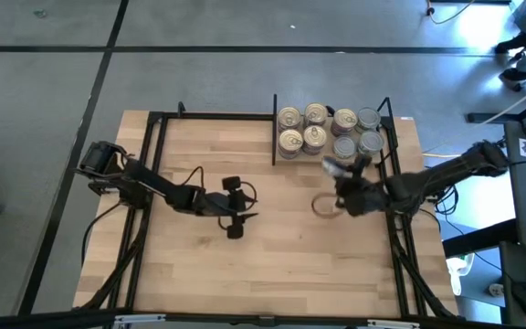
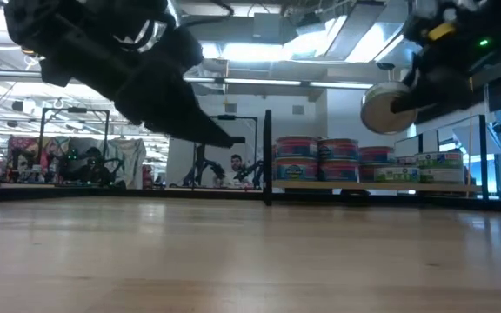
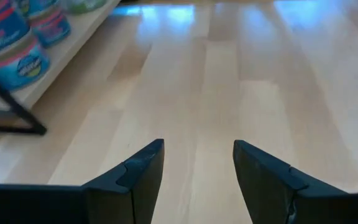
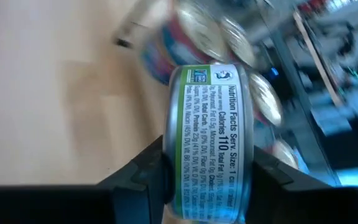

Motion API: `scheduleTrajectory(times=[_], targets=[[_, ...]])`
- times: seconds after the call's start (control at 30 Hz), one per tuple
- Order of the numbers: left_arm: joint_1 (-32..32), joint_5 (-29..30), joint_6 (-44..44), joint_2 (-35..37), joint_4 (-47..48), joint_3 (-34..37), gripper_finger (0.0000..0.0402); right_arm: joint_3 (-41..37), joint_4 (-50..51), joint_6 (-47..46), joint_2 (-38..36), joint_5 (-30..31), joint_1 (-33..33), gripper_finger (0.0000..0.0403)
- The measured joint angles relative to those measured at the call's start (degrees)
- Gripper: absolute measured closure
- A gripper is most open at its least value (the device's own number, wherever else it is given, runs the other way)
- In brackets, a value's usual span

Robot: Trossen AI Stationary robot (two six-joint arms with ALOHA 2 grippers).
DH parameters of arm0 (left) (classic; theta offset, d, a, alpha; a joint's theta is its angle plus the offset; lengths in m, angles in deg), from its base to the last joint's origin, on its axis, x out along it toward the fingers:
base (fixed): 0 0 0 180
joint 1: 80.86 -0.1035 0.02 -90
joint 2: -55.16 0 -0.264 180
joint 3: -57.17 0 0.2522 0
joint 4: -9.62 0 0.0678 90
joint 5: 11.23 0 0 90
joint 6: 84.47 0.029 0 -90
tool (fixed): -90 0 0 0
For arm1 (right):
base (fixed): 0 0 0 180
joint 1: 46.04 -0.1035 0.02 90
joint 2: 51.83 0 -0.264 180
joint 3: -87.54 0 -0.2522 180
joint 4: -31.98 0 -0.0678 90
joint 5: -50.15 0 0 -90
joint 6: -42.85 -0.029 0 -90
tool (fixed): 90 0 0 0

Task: Stack canned seafood by type on shelf
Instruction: Stack the green tuna can on top of the green tuna can

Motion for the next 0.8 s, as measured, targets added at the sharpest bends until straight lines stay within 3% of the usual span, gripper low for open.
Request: scheduleTrajectory(times=[0.2,0.4,0.8], targets=[[-1.2,0.2,-1.5,0.0,0.4,0.1,0.0210,0.0,2.0,3.8,-3.3,-2.5,13.1,0.0258],[-1.2,0.2,-1.4,0.0,0.3,0.1,0.0210,0.0,1.5,5.8,-0.8,-6.7,24.5,0.0258],[-1.2,0.3,-1.4,0.0,0.5,0.0,0.0210,0.0,-0.6,7.6,8.0,-6.7,33.2,0.0258]])
